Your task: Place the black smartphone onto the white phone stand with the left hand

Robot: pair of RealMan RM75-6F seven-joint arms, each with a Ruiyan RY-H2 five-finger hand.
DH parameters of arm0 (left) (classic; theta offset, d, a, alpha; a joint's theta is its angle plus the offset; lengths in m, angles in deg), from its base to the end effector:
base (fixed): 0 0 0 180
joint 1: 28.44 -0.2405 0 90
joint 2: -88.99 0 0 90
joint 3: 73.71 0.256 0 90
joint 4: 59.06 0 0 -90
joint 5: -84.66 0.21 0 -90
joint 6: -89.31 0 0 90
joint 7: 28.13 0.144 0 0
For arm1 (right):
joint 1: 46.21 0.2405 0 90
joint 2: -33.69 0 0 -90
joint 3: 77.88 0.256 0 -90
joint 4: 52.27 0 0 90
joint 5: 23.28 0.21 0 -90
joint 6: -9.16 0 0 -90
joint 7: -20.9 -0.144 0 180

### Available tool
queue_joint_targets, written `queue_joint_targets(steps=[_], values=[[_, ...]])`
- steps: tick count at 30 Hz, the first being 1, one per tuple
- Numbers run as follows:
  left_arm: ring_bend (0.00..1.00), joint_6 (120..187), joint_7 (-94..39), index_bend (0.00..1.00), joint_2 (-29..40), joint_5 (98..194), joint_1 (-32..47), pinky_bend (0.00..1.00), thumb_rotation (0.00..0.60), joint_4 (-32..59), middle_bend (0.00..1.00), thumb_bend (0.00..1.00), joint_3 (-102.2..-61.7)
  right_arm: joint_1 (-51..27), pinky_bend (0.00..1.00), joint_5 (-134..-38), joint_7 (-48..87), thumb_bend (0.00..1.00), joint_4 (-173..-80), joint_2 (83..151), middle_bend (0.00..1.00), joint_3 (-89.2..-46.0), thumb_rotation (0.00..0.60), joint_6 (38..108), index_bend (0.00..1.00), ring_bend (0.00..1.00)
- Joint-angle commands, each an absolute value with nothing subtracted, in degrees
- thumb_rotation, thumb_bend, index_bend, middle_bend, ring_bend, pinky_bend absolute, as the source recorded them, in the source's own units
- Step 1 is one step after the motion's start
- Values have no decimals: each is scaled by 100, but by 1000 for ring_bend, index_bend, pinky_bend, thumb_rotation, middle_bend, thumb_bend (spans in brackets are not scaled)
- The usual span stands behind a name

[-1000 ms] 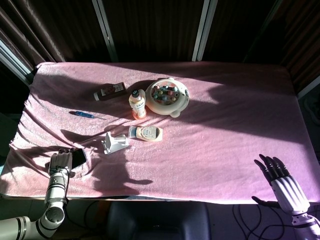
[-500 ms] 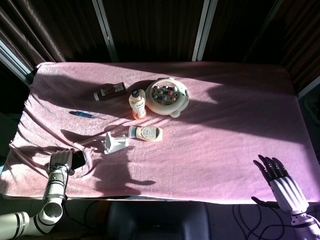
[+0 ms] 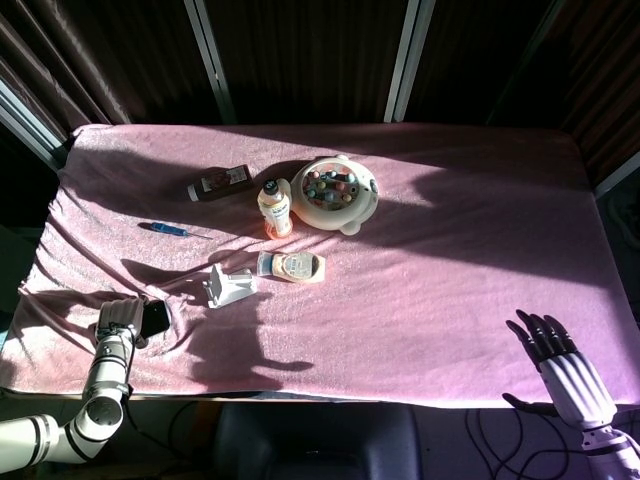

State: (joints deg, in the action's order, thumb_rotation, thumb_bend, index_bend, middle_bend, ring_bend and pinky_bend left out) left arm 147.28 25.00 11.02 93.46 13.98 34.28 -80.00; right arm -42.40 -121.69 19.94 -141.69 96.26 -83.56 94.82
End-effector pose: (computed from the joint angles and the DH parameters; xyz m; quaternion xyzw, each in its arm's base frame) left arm -0.2701 0.3154 0.0327 -0.6475 -0.5205 -0.0312 0.5557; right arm -0.3098 -0.1404 0.1420 0.6878 -0.3712 0.3579 0.5110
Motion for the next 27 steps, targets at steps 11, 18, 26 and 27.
queue_joint_targets(steps=[11,18,26,27], values=[[367,13681,1922,333,1312,9262,1501,263,600,3058,591,273,-7779,-4257,0,-12194,1998,238,-14183,9618,0,-8355,600,9467,0,0],[370,13245,1482,316,1336,9509,1522,263,600,2806,581,279,-7607,-4252,0,-12199,2030,239,-14188,9634,0,-8349,600,9432,0,0],[379,12749,1013,329,1336,9542,1602,270,600,2476,599,278,-7432,-4255,0,-12206,2032,239,-14181,9634,0,-8346,600,9422,0,0],[381,12676,942,332,1345,9563,1614,271,600,2442,601,279,-7404,-4255,0,-12208,2033,239,-14182,9634,0,-8347,600,9419,0,0]])
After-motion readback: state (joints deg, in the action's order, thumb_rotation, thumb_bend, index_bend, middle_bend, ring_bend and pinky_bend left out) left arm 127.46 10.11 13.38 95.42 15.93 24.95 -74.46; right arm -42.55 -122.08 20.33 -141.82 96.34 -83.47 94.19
